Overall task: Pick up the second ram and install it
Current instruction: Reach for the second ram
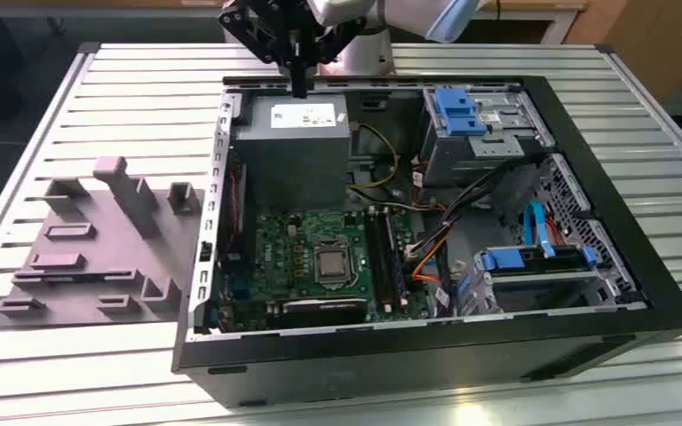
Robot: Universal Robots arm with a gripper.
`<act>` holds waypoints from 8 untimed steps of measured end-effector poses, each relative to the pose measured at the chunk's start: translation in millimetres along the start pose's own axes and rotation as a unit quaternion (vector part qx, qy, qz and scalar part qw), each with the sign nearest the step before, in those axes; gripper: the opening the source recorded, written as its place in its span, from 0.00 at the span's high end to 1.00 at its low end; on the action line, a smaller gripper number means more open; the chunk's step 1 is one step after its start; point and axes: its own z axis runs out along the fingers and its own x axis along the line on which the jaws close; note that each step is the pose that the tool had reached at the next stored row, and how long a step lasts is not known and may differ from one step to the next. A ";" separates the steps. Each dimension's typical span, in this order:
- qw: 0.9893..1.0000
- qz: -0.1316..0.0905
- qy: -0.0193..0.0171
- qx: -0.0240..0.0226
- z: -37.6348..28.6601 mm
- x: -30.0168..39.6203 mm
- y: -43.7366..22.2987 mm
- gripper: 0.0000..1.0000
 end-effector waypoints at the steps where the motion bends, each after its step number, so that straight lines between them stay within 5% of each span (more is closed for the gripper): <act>1: 1.000 0.000 0.000 0.000 0.0 0.0 0.0 0.89; 8: 1.000 0.000 0.000 0.000 0.0 0.8 -0.1 0.89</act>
